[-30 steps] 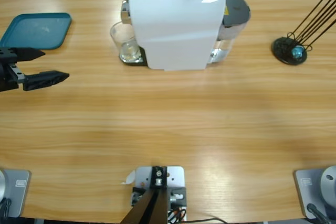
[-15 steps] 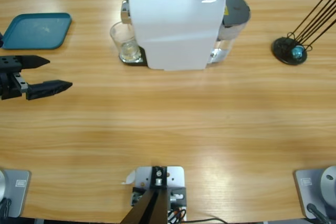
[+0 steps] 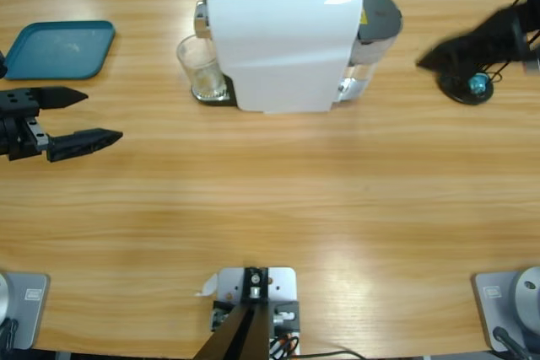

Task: Pour coffee

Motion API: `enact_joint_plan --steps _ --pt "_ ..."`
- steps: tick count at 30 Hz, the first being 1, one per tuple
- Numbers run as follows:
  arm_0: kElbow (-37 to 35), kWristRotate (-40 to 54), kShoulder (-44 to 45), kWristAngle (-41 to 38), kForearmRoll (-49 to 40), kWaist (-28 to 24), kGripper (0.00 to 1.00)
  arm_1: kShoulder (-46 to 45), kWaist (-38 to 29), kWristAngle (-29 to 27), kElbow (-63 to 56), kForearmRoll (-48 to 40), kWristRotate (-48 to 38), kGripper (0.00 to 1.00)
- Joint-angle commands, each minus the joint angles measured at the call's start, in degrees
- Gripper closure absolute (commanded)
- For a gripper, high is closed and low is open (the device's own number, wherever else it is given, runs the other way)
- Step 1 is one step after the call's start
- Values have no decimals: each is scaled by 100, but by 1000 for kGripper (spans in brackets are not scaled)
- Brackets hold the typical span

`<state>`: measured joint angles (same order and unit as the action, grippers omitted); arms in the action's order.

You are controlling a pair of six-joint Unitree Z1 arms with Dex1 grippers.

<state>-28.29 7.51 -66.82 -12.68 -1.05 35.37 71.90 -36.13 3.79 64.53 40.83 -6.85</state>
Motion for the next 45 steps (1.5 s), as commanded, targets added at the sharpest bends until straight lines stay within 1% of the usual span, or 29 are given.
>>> enact_joint_plan --steps 1,3,8,13,18,22,27,40,42,45 --pt "227 -39 -290 -130 96 31 0 -1658 -52 -133 -1649 -499 230 0" --pt "248 -67 -179 -133 96 31 0 -1952 -52 -158 -1939 -580 299 0" --pt "368 -297 331 -140 96 31 0 -1984 -52 -230 -2212 -1038 466 0" --pt "421 -420 431 -253 96 31 0 -2075 -52 -195 -2400 -1349 466 0" --pt "459 -449 448 -253 164 31 0 -2224 -52 -230 -2419 -1299 464 0" --pt "482 -445 492 -253 166 33 0 -2038 -52 -388 -2497 -1399 489 0" --pt "507 -452 524 -253 166 135 0 -1970 -52 -379 -2507 -1429 501 0" --pt "519 -496 401 -253 207 137 0 -1906 -52 -350 -2551 -1487 492 0" --pt "526 -496 429 -253 210 137 0 -1889 -52 -353 -2569 -1515 490 21" --pt "535 -496 454 -253 208 137 0 -1857 -52 -392 -2604 -1552 439 22"
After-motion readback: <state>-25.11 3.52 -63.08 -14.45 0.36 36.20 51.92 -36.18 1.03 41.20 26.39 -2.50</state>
